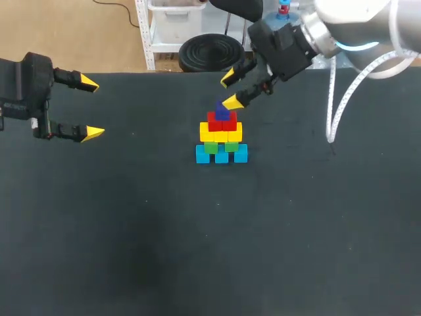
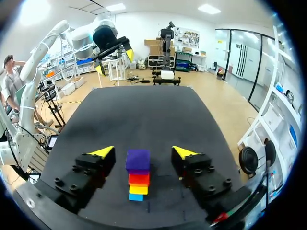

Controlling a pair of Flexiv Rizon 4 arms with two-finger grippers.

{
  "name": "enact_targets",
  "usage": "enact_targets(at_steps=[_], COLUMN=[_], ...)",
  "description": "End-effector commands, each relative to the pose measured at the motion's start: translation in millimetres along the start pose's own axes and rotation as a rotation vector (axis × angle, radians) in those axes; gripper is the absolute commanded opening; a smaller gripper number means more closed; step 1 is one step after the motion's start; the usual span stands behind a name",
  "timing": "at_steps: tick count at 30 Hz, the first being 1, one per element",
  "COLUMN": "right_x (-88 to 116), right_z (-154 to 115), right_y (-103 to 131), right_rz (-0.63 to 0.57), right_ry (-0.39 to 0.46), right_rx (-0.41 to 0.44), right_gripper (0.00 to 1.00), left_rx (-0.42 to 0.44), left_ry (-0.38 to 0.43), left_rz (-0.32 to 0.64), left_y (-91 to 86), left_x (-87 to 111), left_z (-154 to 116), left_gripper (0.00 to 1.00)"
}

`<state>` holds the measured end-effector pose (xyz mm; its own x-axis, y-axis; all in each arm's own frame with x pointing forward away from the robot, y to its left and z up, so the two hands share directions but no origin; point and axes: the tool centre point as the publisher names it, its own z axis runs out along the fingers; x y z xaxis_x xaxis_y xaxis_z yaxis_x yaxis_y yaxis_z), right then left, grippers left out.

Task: Place the blue cubes, place green cubes on the blue cubes, place the yellow cubes on the green cubes, then place the red cubes on the yellow cubes, and place purple cube on the red cubes.

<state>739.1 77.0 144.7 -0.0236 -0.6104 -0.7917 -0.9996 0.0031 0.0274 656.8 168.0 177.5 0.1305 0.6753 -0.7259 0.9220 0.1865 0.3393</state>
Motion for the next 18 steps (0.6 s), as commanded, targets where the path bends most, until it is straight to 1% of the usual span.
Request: enact_targets(at_steps=[1,7,13,18], right_x=[4.0,15.0,35.5,48.4], right_z=[-33.2,-80.5,-116.7,-138.9], right_y=[7.7,-4.6,-8.8,-9.1], right_rz=[0.002,0.047,0.067,0.057], right_ry=[-0.028,-0.118,-0.115,-0.12], right_rx=[0.035,0.102,0.17,0.198], right_gripper=[1.0,1.0,1.0,1.0], left_rx=[-0.005,-0.005,-0.005,-0.005], left_ry=[-0.008,-0.008,-0.008,-0.008], left_rz=[0.004,0.004,0.004,0.004], left_y=[-0.8,-0.8,-0.8,-0.8], left_x=[2.1,2.1,2.1,2.1], left_z=[0.2,0.2,0.2,0.2], left_gripper=[1.0,1.0,1.0,1.0])
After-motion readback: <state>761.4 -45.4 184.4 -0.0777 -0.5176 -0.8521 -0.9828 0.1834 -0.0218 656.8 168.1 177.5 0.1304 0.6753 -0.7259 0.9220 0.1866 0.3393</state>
